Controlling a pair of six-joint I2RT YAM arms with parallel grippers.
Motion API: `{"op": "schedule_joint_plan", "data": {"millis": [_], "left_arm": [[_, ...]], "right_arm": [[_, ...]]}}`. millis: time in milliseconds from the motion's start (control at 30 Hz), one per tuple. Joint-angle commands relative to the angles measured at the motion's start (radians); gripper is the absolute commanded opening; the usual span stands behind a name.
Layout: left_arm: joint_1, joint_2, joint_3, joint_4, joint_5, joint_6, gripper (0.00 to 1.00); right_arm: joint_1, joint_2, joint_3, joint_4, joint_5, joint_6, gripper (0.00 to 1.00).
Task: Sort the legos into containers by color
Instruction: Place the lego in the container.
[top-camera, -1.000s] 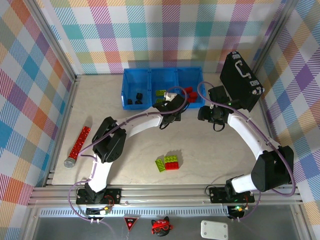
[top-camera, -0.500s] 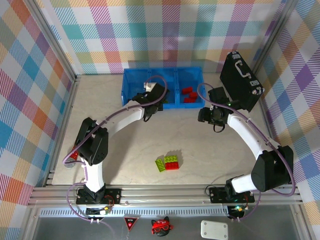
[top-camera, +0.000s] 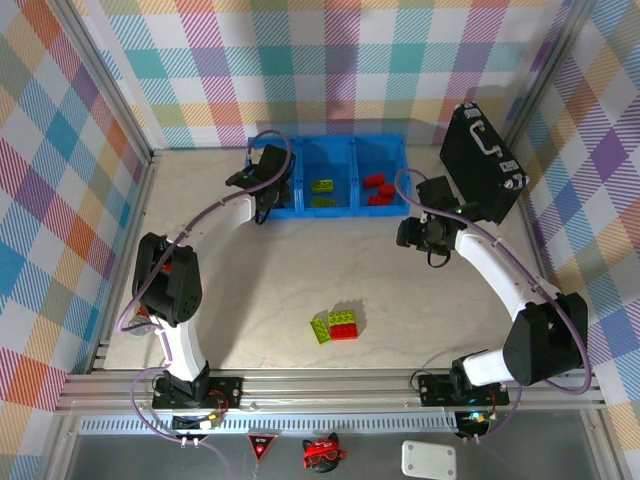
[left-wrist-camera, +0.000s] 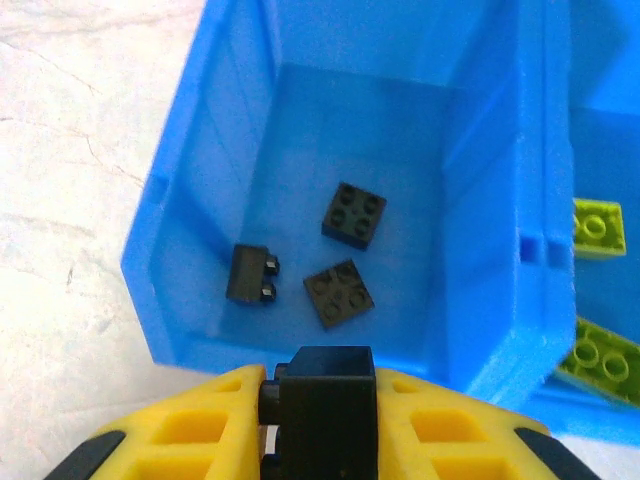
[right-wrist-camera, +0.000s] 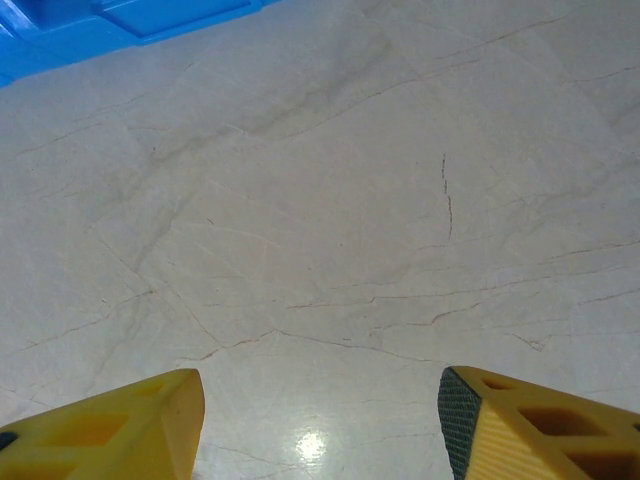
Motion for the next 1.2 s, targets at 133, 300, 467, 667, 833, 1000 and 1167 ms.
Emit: {"op": "schedule_joint_plan", "data": {"millis": [133,300,467,667,833,1000,1167], "left_arm": [[0.025,0.146,0.154,0.034,-0.048,0.113,0.28],[0.031,0.235,0.247,0.051,-0.097,0.150,0.28],[0.046,0.288,0.276,0.088,-0.117,0.171,0.29],[0.074,0.347,0.299,0.081,-0.100,0.168,0.29],[0.089,0.405,0.314,0.079,-0.086,0.159,0.29],[0.097,0.449,0.338,0.063,-0.071,0.140,0.30],[0.097,0.446,0.346,0.057,-0.056,0.130,0.34]], "right_arm": [[-0.009,-0.044,-0.020,-0.037,-0.001,-0.001,0.65],[-0.009,-0.057,-0.036,-0.039,0.006,0.000,0.65],[-0.009,-0.058,-0.044,-0.041,0.007,0.001,0.65],[-0.009,-0.051,-0.051,-0.032,0.001,0.003,0.65],[-0.009,-0.045,-0.055,-0.030,-0.005,0.001,0.65],[-0.009,-0.051,-0.062,-0.039,-0.003,-0.001,0.65],[-0.009,-0.066,-0.071,-0.045,-0.002,0.000,0.65]]}}
